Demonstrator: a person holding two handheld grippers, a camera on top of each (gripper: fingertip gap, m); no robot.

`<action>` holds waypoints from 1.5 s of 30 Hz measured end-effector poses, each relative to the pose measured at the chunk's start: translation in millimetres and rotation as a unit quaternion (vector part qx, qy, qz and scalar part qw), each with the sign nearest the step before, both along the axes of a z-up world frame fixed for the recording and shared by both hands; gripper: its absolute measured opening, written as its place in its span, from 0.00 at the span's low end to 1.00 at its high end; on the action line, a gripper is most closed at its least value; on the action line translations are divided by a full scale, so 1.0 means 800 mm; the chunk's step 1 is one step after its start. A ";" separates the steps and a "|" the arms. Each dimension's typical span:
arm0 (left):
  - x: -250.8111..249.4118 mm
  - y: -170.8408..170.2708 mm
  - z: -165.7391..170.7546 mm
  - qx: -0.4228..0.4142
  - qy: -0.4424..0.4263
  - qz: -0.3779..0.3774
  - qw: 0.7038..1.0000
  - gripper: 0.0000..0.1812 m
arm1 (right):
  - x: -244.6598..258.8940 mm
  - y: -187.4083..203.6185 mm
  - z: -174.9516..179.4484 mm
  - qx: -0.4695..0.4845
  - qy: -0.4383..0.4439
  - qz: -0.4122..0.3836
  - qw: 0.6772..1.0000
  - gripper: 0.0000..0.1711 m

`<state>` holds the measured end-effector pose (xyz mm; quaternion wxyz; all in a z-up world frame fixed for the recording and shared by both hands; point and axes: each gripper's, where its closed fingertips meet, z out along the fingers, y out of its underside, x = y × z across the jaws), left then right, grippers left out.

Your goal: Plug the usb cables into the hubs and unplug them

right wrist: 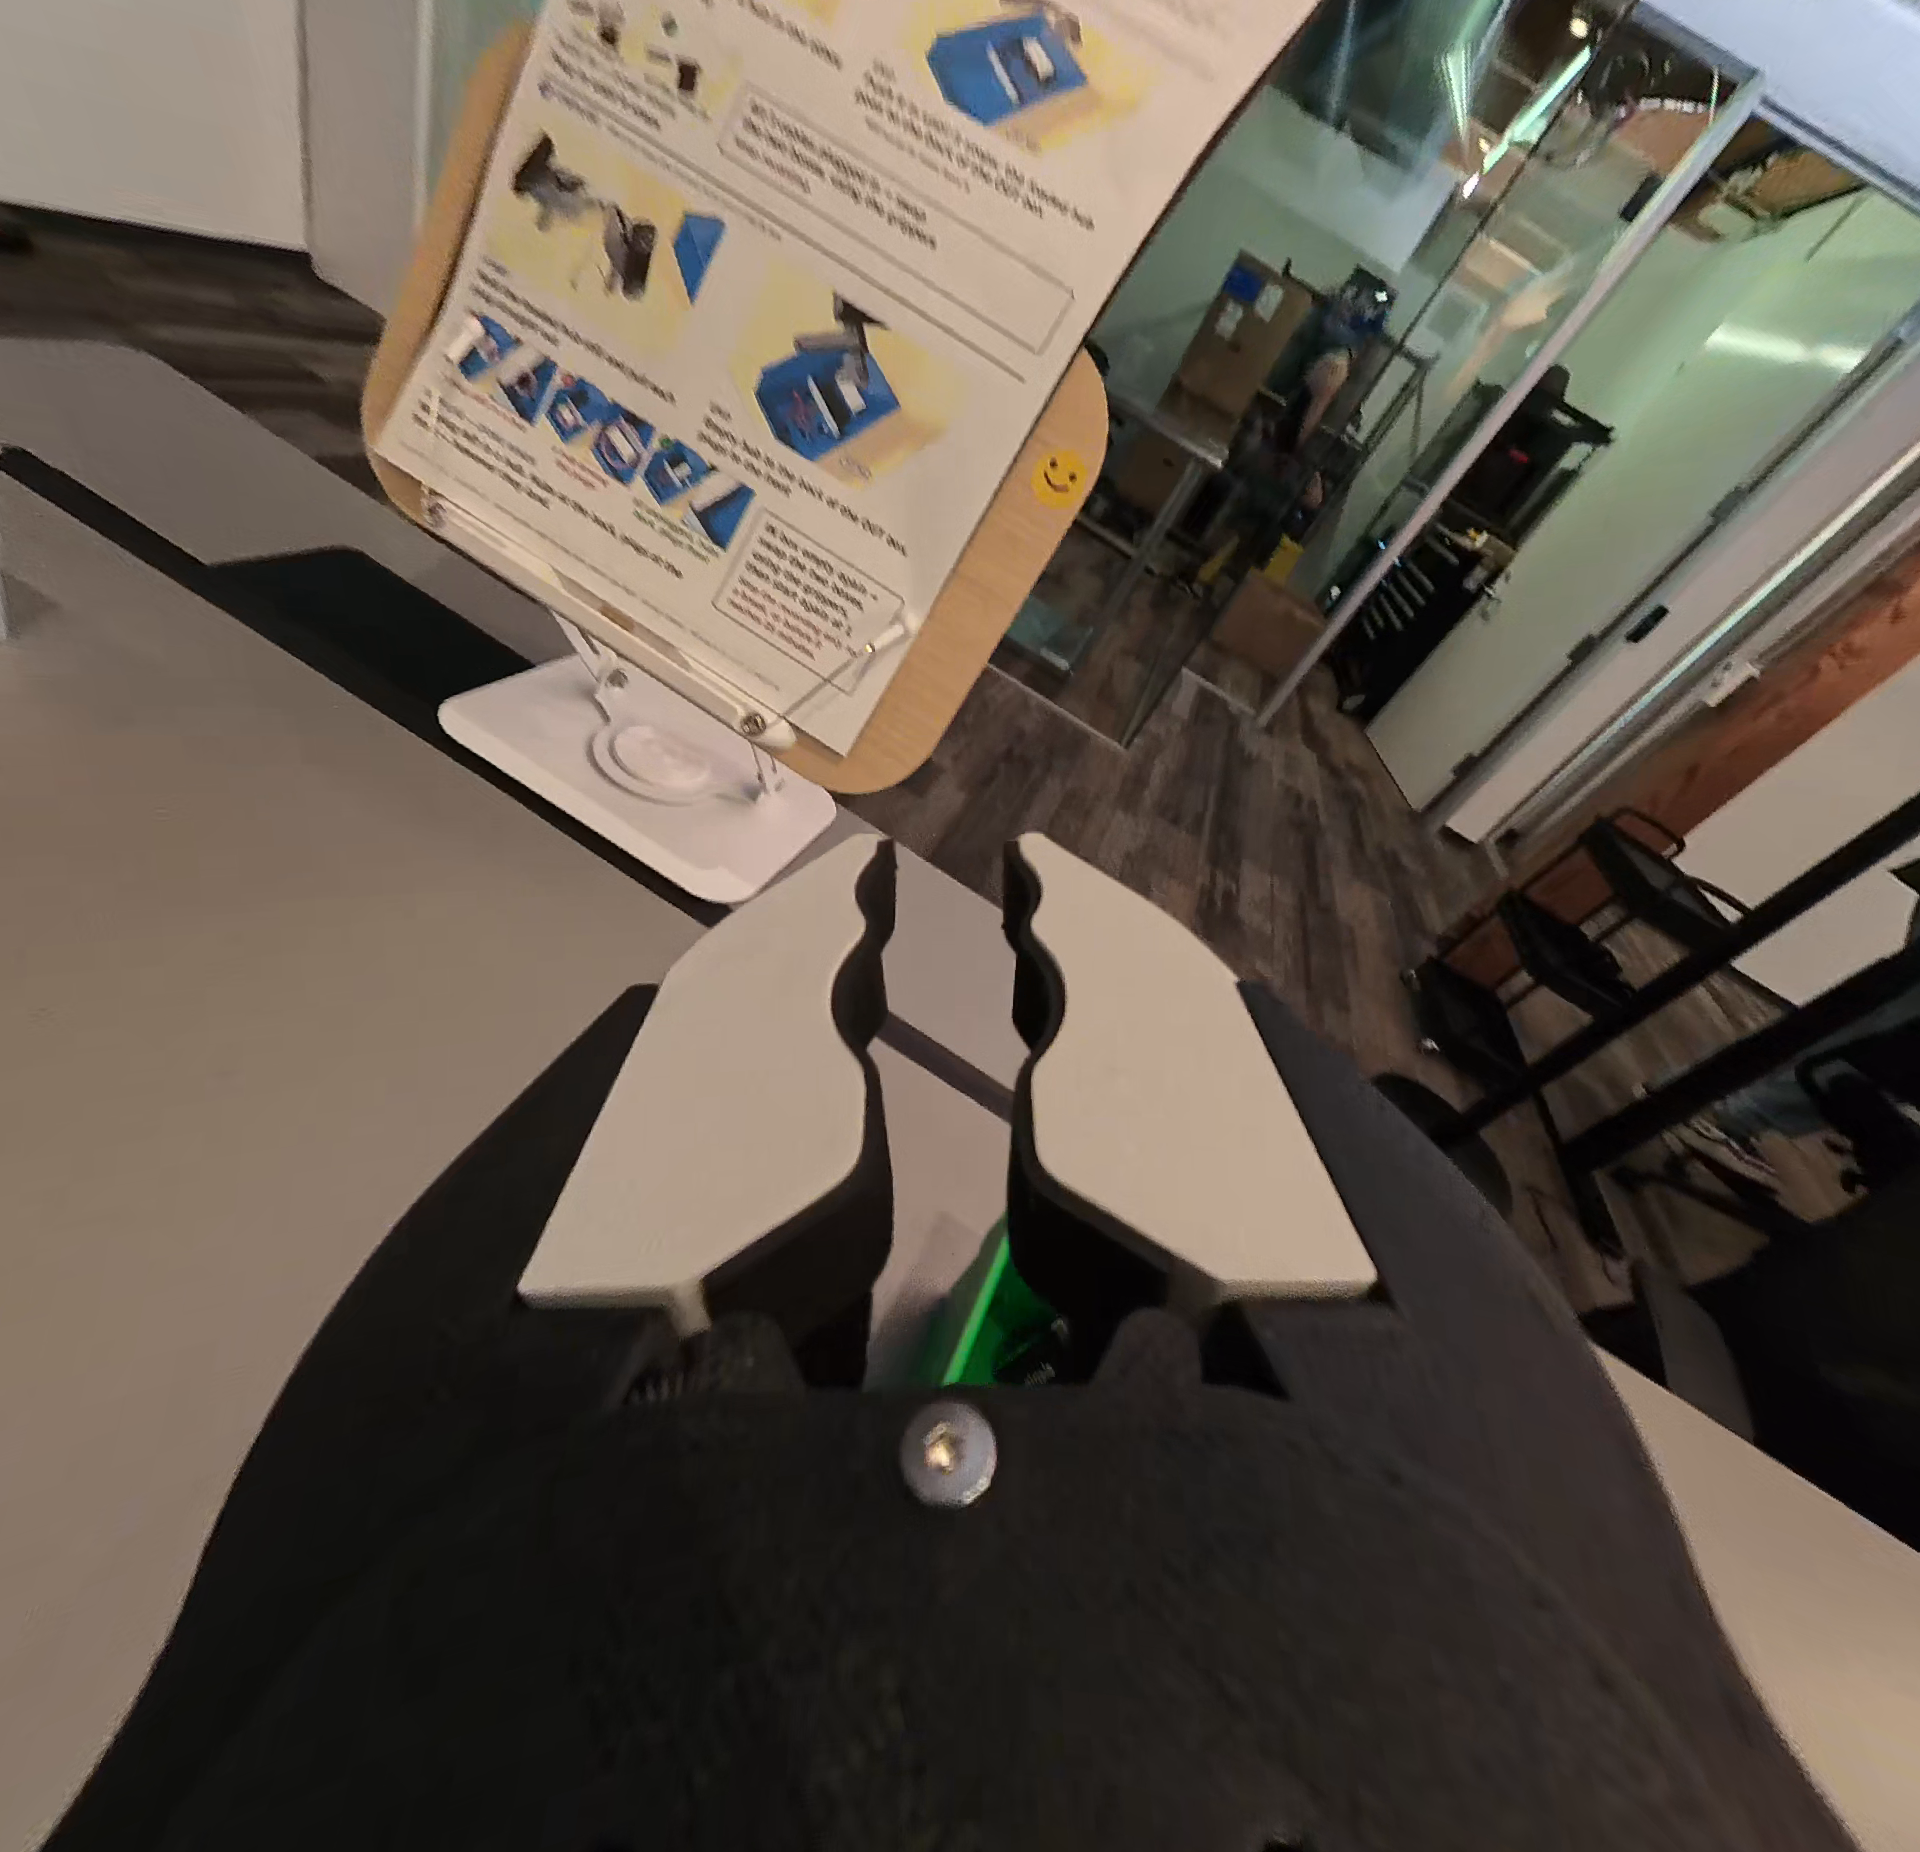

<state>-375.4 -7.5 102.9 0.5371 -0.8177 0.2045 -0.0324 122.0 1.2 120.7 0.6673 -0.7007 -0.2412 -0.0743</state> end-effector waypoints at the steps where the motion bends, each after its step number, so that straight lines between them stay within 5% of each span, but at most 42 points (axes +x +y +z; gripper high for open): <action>1: 0.015 0.016 0.016 0.036 0.027 -0.043 0.998 0.18 | -0.001 0.000 0.001 0.004 0.007 0.010 1.000 0.12; 5: 0.014 0.092 0.021 0.090 0.170 -0.121 0.974 0.17 | 0.009 0.008 -0.006 -0.005 0.018 0.013 1.000 0.12; 11: -0.037 0.126 -0.131 -0.048 0.419 -0.234 0.876 0.18 | 0.028 0.010 -0.008 -0.008 0.028 0.000 1.000 0.13; 17: -0.067 0.154 -0.235 -0.130 0.529 -0.272 0.793 0.19 | 0.029 0.009 -0.007 -0.006 0.040 0.004 0.999 0.12; 23: -0.081 0.169 -0.287 -0.165 0.574 -0.294 0.746 0.18 | 0.031 0.020 -0.021 -0.026 0.031 -0.003 0.999 0.12; 33: -0.102 0.188 -0.307 -0.156 0.605 -0.293 0.724 0.14 | 0.027 0.029 -0.034 -0.046 0.010 -0.009 0.999 0.13; 45: -0.105 0.187 -0.308 -0.177 0.596 -0.270 0.735 0.08 | 0.022 0.031 -0.040 -0.055 -0.004 -0.010 0.998 0.13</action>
